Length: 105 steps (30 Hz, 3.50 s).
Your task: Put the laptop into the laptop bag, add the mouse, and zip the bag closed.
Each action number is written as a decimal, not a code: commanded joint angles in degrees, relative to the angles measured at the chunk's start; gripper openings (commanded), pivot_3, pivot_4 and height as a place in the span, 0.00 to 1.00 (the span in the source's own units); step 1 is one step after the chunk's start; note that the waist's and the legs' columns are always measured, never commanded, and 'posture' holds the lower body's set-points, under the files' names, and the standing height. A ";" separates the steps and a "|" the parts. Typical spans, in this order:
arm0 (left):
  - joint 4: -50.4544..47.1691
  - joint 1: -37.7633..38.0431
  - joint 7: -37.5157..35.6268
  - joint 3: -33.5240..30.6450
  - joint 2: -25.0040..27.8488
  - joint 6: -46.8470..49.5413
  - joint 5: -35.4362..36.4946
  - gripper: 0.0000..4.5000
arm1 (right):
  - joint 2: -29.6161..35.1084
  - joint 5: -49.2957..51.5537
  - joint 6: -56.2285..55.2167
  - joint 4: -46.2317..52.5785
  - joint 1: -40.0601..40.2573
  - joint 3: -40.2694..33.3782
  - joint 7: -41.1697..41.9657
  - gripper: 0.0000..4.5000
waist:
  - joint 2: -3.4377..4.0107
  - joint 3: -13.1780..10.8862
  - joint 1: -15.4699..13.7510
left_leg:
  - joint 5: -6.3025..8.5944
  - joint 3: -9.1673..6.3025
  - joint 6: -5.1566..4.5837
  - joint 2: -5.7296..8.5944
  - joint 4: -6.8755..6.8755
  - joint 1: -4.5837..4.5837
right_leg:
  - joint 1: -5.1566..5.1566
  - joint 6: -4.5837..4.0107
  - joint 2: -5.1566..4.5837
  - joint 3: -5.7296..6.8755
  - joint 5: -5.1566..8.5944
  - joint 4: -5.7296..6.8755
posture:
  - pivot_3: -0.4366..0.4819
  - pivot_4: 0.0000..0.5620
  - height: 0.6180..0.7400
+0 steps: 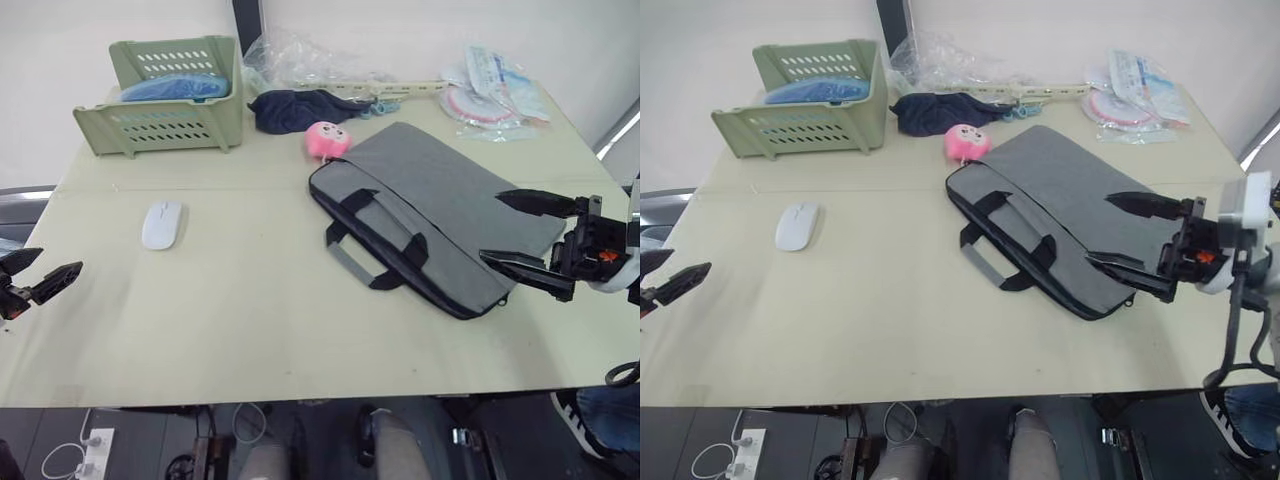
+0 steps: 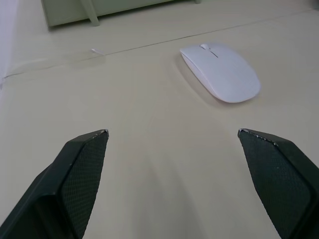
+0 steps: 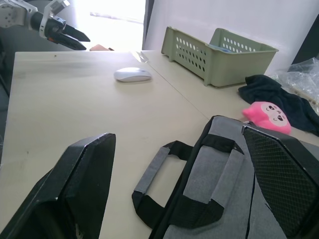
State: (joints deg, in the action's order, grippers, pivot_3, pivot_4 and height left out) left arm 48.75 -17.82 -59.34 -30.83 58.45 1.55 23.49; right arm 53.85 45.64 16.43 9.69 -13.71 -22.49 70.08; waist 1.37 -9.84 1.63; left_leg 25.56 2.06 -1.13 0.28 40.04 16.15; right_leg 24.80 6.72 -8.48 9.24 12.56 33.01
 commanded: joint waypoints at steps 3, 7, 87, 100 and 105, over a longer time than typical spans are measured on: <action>-11.45 5.01 5.42 -5.52 -2.16 6.86 4.68 1.00 | -0.84 2.47 2.47 3.52 -1.89 -0.02 -0.56 0.99 | 0.00 0.00 -0.07 | 0.00 0.00 0.00 0.00 0.01 0.00 | 0.00 0.00 -0.01 -0.01 0.00 -0.01 | 0.48 0.27 1.00; -22.96 7.24 11.76 -5.93 -4.05 13.70 5.61 1.00 | -1.57 1.68 2.50 2.45 -2.11 -0.61 -1.43 0.99 | -0.05 0.02 -0.26 | 0.01 -0.05 0.01 0.00 0.04 0.02 | -0.01 -0.01 -0.03 -0.01 -0.01 -0.02 | 0.48 0.27 1.00; -53.15 -9.23 -0.42 22.34 -12.52 24.14 3.46 0.64 | -16.61 -36.82 12.32 3.82 -10.43 28.72 -38.72 1.00 | -0.32 0.05 -1.41 | 0.05 -0.03 0.06 0.00 0.16 0.16 | 0.08 -0.14 0.06 0.00 -0.08 -0.12 | 0.48 0.27 1.00; -52.89 -7.87 0.78 23.04 -14.54 23.21 3.02 0.64 | -15.04 -41.26 5.81 0.38 -9.19 27.05 -37.77 0.11 | -0.31 0.05 -0.93 | 0.04 -0.01 0.06 -0.02 0.13 0.13 | 0.07 -0.14 0.09 -0.02 -0.08 -0.13 | 0.48 0.27 1.00; -53.16 -9.74 0.52 26.03 -15.33 24.88 2.67 0.64 | -18.63 -32.42 12.52 4.05 -11.01 21.41 -36.78 0.01 | -0.31 0.05 -1.01 | 0.04 -0.02 0.05 -0.03 0.13 0.13 | 0.06 -0.14 0.09 -0.02 -0.08 -0.13 | 0.48 0.27 1.00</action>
State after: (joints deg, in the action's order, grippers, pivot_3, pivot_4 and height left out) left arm -2.23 -26.06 -58.45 -6.15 43.43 26.36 26.46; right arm 36.46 8.28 26.11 9.81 -22.76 3.43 32.79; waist 1.06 -9.79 0.62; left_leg 25.60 2.04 -1.08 0.25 40.17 16.28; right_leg 24.85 6.58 -8.39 9.23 12.47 32.88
